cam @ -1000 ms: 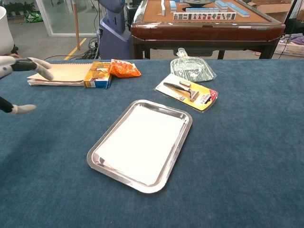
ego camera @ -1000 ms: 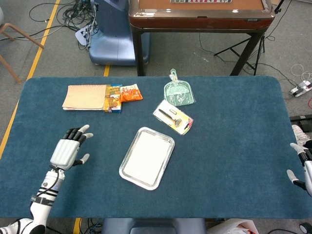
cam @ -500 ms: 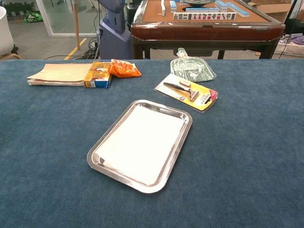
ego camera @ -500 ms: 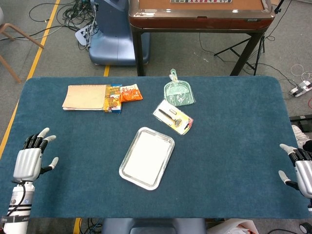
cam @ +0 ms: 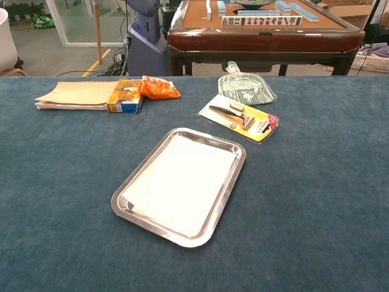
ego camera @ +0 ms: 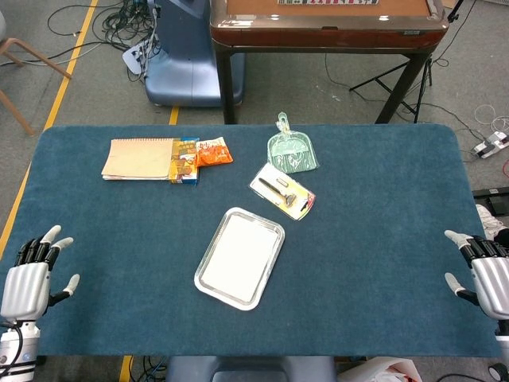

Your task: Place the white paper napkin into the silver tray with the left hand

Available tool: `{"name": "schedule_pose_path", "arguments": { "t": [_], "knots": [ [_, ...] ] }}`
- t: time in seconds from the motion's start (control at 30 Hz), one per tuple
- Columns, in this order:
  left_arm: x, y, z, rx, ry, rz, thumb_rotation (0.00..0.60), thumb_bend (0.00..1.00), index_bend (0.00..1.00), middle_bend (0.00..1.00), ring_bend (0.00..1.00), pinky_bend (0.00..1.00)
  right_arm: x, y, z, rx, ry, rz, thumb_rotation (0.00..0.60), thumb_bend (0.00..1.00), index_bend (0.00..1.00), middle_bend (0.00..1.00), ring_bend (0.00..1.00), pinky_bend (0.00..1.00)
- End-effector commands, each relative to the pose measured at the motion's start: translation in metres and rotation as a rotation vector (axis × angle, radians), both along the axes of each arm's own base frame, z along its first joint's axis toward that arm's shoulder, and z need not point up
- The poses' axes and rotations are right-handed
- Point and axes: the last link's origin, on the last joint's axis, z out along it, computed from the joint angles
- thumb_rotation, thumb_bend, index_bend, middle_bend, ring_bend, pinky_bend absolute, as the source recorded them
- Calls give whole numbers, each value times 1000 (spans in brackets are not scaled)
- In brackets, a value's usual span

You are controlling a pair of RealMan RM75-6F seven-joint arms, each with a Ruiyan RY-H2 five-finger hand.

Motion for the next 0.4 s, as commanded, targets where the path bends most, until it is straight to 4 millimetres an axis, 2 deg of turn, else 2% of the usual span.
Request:
{"name": "schedule_pose_path", "arguments": {
  "t": [0.03, 0.4],
  "knots": [
    [0, -5, 3, 1, 16, 4, 600, 241, 240, 96, 108, 72, -1, -1, 1, -9, 8, 2, 600, 279, 210, 273, 212, 280],
    [0, -13, 8, 13, 19, 11, 600, 241, 240, 96, 108, 70, 0, -5, 1, -15, 11, 13, 600, 279, 210, 273, 212, 280]
  ]
}}
